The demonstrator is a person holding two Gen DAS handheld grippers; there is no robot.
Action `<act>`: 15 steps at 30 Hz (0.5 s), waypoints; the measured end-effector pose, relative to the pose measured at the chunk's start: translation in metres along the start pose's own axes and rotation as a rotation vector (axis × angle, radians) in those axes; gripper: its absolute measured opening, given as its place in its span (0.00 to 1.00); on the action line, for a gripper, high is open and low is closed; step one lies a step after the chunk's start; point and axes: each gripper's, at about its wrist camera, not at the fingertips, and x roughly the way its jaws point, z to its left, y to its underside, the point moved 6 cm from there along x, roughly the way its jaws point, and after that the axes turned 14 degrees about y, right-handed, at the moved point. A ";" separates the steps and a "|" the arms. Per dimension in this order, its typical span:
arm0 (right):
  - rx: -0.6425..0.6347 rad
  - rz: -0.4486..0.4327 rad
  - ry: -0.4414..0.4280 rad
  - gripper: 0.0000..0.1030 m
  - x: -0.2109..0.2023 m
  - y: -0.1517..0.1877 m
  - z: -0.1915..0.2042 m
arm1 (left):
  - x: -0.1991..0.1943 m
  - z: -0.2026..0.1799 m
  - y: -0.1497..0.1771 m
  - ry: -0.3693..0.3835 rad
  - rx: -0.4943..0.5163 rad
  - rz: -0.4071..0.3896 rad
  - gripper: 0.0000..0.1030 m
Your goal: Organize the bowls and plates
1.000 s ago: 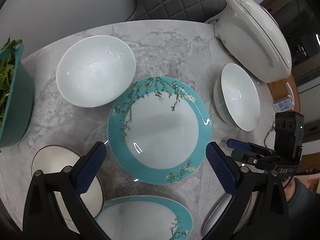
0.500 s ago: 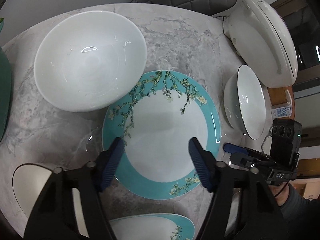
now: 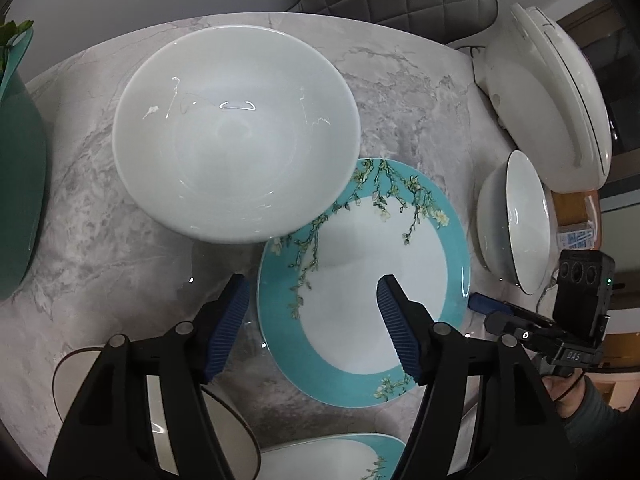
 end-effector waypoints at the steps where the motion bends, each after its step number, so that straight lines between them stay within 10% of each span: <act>1: -0.002 -0.001 0.001 0.66 0.000 0.000 0.001 | 0.000 0.000 0.000 -0.002 0.003 0.004 0.65; 15: -0.038 0.018 -0.043 0.65 0.000 0.001 0.003 | 0.007 -0.007 -0.004 0.011 0.075 0.079 0.65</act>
